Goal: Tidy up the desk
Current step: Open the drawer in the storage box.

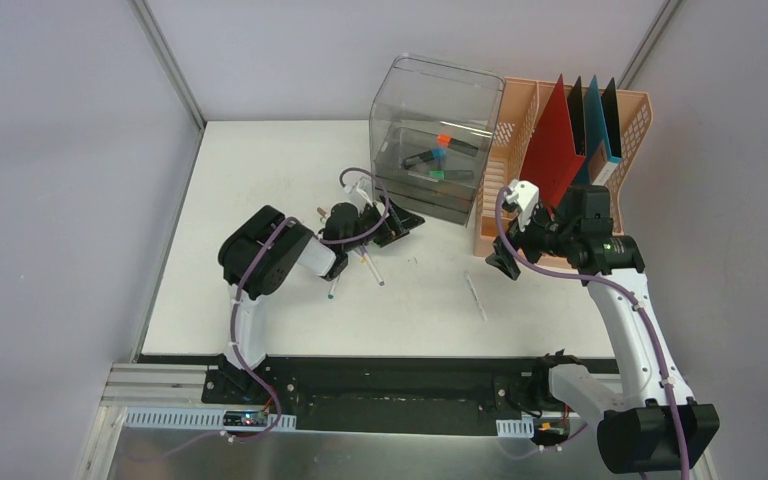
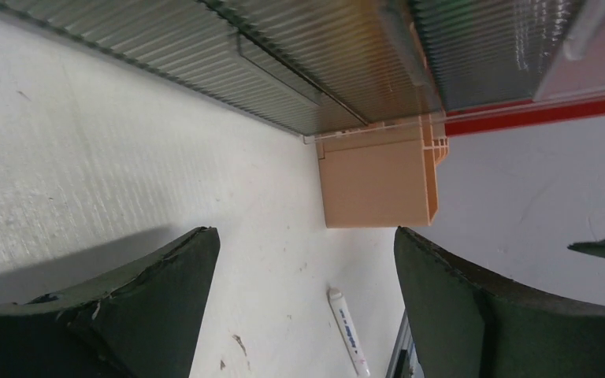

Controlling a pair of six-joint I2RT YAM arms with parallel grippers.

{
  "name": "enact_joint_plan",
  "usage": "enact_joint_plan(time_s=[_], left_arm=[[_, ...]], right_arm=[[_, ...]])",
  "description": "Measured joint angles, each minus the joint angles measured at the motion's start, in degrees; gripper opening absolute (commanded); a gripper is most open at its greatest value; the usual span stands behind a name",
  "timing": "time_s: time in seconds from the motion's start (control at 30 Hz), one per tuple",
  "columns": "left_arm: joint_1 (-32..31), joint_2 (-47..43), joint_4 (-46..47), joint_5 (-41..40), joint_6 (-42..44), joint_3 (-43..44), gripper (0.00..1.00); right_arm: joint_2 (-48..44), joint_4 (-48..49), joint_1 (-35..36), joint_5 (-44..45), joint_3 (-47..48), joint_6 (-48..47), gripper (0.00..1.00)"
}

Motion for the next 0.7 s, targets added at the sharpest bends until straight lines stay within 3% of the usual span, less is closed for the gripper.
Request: enact_joint_plan(time_s=[0.13, 0.33, 0.7], left_arm=[[0.00, 2.89, 0.02, -1.31, -1.38, 1.86, 0.79], [0.00, 4.66, 0.61, -3.91, -2.43, 4.83, 0.59], [0.00, 9.22, -0.07, -7.41, -5.07, 10.34, 0.54]], right_arm=[[0.02, -0.02, 0.00, 0.00, 0.00, -0.15, 0.99], [0.02, -0.04, 0.00, 0.00, 0.00, -0.46, 0.99], [0.02, -0.20, 0.00, 0.00, 0.00, -1.01, 0.99]])
